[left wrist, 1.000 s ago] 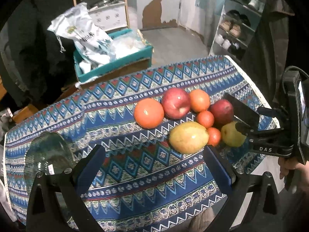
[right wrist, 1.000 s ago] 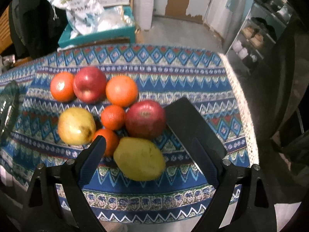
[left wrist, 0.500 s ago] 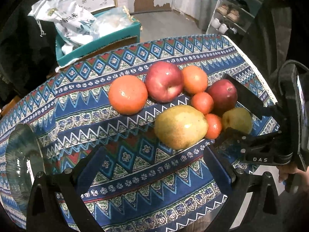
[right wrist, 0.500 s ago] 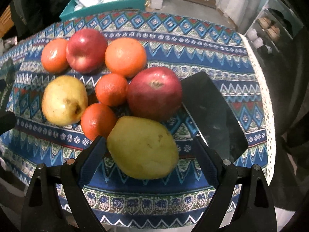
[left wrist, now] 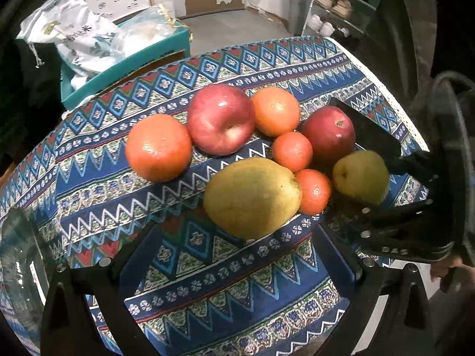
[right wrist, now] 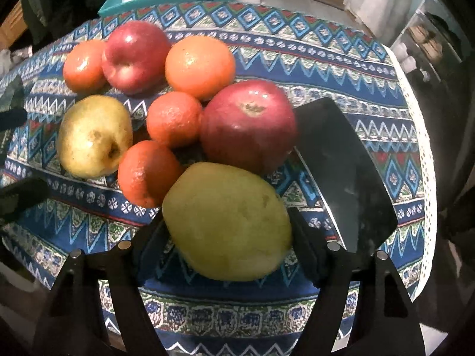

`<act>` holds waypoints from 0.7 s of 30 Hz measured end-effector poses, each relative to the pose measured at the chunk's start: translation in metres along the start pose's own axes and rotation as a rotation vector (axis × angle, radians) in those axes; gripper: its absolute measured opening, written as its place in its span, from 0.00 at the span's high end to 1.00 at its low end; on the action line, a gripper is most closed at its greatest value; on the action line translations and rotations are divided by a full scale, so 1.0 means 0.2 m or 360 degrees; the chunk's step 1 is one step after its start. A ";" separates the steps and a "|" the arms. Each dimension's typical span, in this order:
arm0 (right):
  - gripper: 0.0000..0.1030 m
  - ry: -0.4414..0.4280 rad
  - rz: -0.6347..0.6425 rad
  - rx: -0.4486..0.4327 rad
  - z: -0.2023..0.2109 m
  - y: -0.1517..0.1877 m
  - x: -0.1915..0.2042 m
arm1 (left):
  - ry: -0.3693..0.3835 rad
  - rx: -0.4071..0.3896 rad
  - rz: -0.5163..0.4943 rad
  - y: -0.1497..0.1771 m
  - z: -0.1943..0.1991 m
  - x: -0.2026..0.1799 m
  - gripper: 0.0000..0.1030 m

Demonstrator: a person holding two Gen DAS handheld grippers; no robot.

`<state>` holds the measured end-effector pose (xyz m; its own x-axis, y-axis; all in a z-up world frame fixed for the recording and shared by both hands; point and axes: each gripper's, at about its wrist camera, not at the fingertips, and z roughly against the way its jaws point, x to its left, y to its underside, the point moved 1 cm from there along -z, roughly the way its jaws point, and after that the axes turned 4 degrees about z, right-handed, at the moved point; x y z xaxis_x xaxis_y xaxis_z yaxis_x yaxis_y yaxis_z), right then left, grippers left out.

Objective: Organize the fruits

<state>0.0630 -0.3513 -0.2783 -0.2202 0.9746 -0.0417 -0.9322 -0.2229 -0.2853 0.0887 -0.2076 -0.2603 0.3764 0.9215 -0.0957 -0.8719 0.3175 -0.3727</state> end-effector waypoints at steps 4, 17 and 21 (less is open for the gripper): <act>0.27 -0.0012 -0.0082 -0.0058 0.07 -0.01 -0.08 | 0.0028 0.0030 0.0018 -0.03 -0.06 0.00 0.01; 0.27 0.0000 -0.0196 -0.0118 0.10 -0.02 -0.18 | 0.0121 0.0102 0.0110 -0.08 -0.20 0.02 0.02; 0.27 0.0005 -0.0214 -0.0125 0.10 -0.02 -0.19 | 0.0169 0.0138 0.0130 -0.08 -0.25 0.02 0.10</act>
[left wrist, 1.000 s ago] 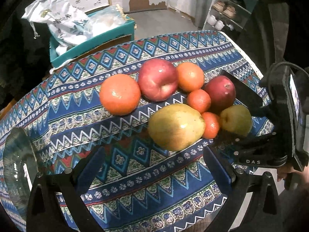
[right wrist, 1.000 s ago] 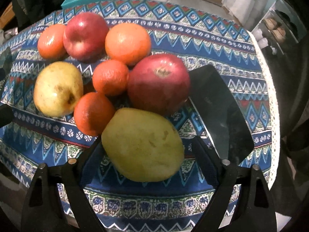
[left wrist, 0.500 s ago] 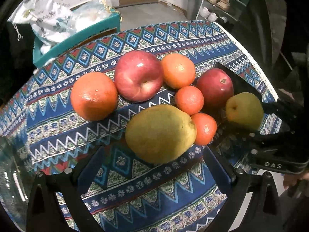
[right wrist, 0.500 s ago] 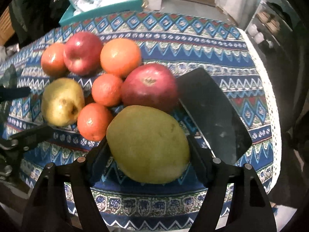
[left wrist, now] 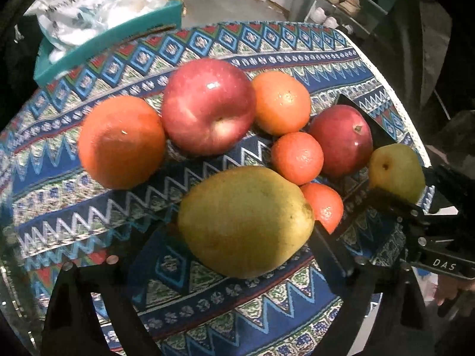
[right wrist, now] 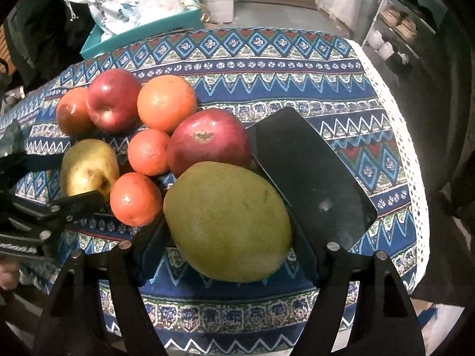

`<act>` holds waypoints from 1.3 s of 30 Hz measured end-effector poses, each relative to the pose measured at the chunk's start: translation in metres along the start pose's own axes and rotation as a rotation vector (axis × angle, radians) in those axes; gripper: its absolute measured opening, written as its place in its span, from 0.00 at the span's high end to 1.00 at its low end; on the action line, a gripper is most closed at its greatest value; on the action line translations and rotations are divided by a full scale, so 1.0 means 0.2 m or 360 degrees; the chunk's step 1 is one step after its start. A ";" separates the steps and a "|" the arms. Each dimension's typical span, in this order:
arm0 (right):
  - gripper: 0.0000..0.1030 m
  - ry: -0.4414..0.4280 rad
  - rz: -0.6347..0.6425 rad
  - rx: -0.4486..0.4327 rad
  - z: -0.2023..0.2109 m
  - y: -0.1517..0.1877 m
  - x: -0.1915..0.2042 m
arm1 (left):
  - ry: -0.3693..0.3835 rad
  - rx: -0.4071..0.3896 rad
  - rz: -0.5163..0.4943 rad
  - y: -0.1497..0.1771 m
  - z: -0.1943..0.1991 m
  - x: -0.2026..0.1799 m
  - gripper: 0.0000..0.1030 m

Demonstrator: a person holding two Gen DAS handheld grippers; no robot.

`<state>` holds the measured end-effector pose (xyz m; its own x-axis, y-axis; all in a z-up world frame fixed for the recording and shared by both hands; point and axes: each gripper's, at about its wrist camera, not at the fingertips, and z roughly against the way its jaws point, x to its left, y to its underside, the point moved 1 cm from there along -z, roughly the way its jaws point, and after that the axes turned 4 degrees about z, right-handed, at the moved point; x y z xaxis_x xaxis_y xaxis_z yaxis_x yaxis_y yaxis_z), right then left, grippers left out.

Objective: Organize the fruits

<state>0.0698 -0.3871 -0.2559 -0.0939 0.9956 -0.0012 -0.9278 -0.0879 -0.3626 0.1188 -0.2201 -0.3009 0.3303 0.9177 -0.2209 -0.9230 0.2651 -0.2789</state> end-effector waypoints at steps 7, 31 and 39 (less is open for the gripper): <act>0.27 0.0000 -0.0003 -0.0006 0.01 0.01 0.00 | 0.0095 -0.0004 0.0043 0.00 -0.01 0.01 0.15; 0.27 0.0041 0.0017 -0.0123 0.12 -0.02 0.06 | -0.0030 -0.0158 0.0053 0.08 0.17 0.05 0.16; 0.27 0.0054 0.0016 -0.0248 0.26 -0.06 0.08 | -0.0101 -0.0335 0.0005 0.09 0.39 0.03 0.16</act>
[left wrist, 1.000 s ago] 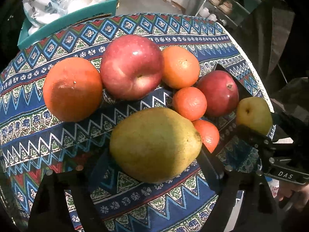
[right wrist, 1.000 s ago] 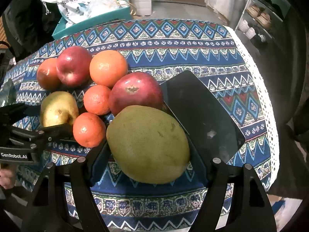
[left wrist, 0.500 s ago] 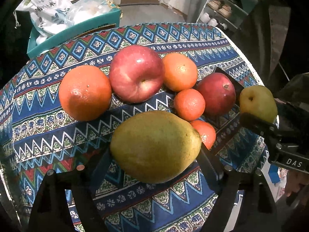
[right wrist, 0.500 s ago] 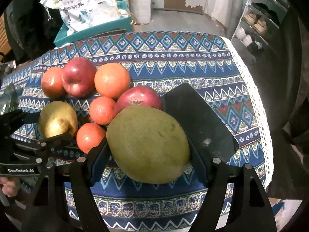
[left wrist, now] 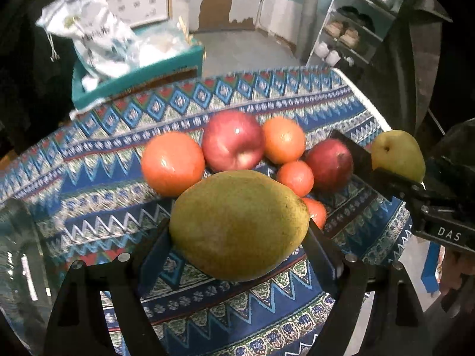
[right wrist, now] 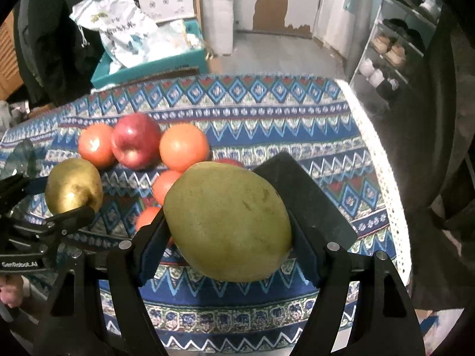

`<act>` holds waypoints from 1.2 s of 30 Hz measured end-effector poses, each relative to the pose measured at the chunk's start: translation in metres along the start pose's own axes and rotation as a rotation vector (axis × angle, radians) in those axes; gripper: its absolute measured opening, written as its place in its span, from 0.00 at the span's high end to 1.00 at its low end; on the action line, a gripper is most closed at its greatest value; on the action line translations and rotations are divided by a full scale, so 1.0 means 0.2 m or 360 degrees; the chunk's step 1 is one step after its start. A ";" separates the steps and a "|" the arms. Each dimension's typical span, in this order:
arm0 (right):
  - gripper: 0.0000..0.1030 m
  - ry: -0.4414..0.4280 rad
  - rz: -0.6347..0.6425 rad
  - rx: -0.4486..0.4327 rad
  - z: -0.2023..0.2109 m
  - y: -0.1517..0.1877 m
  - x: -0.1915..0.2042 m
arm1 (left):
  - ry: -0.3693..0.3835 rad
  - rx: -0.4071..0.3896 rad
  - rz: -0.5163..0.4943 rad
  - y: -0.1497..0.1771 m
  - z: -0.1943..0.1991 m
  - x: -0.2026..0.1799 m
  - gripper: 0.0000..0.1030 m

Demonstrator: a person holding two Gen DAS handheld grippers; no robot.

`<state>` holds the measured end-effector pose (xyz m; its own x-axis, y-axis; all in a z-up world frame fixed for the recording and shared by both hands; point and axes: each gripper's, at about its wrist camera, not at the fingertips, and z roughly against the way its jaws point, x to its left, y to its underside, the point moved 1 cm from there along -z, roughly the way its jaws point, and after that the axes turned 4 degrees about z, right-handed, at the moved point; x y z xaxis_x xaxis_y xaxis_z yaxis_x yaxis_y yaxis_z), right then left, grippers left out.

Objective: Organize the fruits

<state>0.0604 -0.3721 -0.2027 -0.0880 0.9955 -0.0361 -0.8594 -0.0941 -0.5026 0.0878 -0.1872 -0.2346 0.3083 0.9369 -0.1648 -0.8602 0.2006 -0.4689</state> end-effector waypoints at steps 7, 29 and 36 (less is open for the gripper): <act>0.27 -0.0012 0.0010 -0.0125 0.15 -0.06 0.04 | 0.0005 -0.0137 -0.0029 -0.03 0.20 -0.02 0.16; 0.27 -0.0100 0.0050 -0.0418 0.51 -0.20 0.17 | -0.0016 -0.0427 0.0029 -0.05 0.65 0.07 0.16; 0.27 -0.0142 0.0078 -0.0501 0.62 -0.26 0.27 | -0.0021 -0.0525 0.0087 -0.06 0.81 0.17 0.16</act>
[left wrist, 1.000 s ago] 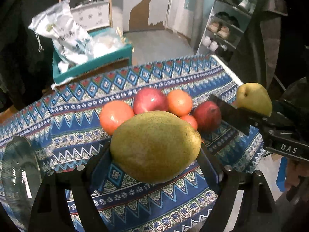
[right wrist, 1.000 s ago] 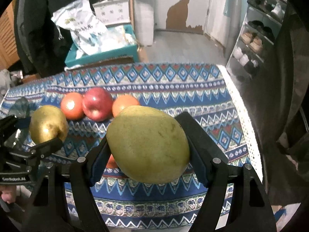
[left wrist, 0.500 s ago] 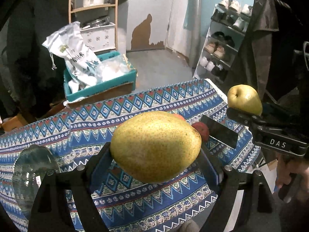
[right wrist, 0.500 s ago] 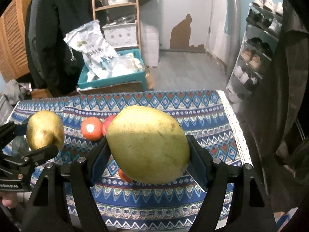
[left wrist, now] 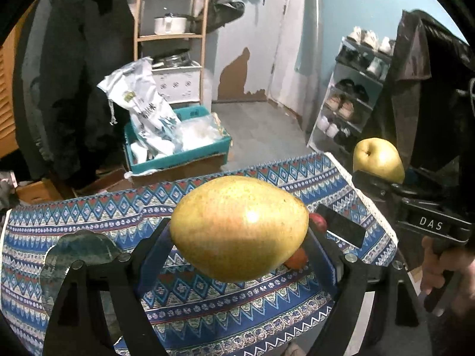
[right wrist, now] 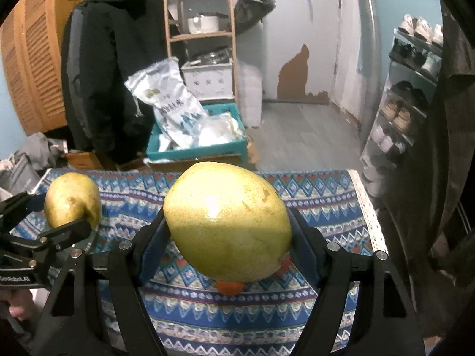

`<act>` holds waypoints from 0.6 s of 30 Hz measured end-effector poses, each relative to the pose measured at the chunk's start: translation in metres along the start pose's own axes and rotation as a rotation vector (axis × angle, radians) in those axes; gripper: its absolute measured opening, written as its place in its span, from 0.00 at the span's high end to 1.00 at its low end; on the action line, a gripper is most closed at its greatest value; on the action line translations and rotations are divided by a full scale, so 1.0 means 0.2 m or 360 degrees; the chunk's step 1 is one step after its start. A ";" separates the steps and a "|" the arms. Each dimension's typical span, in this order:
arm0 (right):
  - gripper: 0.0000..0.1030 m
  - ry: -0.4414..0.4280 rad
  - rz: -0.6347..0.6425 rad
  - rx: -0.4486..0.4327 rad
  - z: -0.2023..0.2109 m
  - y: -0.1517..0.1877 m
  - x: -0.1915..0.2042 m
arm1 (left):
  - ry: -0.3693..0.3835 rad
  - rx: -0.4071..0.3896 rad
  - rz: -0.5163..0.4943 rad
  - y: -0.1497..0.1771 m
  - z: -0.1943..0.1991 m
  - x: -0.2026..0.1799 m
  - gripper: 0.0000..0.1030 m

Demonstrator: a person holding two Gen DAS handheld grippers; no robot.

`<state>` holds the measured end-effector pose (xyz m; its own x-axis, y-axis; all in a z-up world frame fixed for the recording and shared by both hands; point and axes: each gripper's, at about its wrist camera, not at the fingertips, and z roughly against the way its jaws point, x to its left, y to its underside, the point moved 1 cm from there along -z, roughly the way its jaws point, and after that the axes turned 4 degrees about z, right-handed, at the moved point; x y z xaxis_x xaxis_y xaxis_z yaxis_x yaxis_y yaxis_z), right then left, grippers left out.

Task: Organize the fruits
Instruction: 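Lift and carry both pears toward the dark green glass bowl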

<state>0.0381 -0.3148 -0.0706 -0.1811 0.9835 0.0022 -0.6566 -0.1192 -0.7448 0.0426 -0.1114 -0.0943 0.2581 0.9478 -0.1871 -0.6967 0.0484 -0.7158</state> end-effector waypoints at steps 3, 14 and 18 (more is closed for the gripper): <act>0.27 -0.0025 0.0021 -0.0029 0.02 -0.03 0.05 | 0.0011 -0.0014 0.0031 -0.01 0.04 0.04 0.16; 0.27 -0.0105 0.0096 -0.0022 -0.04 -0.12 0.24 | -0.0019 -0.0049 0.0118 0.00 0.11 0.19 0.16; 0.27 -0.0137 0.0122 -0.0026 -0.06 -0.16 0.33 | -0.0061 -0.0084 0.0138 0.01 0.17 0.27 0.16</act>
<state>0.0566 -0.2452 -0.0549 -0.2927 0.9562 0.0016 -0.6267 -0.1906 -0.7556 0.0332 -0.0507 -0.0829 0.1716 0.9591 -0.2249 -0.6786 -0.0504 -0.7328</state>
